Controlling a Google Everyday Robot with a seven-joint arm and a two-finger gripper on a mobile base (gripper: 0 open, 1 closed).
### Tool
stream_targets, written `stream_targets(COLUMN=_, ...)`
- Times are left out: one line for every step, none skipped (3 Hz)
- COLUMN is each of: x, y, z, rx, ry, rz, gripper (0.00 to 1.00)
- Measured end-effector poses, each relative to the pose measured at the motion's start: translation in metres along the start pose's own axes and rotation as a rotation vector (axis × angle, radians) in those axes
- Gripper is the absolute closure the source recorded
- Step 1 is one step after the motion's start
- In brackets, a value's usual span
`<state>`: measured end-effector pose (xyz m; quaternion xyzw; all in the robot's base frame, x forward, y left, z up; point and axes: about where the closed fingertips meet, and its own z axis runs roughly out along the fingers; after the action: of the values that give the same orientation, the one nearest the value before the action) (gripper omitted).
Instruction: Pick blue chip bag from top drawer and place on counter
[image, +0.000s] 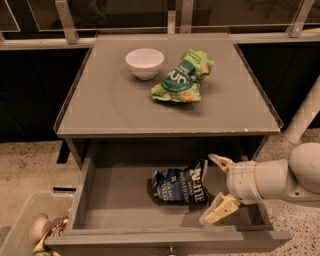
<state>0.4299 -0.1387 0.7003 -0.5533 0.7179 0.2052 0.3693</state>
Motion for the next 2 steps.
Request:
stream_targets(x=-0.002, y=-0.007, z=0.015, rx=-0.004, ry=0.000, rz=0.006, gripper=0.00)
stream_targets(x=-0.010, y=-0.019, z=0.068, rx=0.003, ry=-0.002, rz=0.034, gripper=0.00)
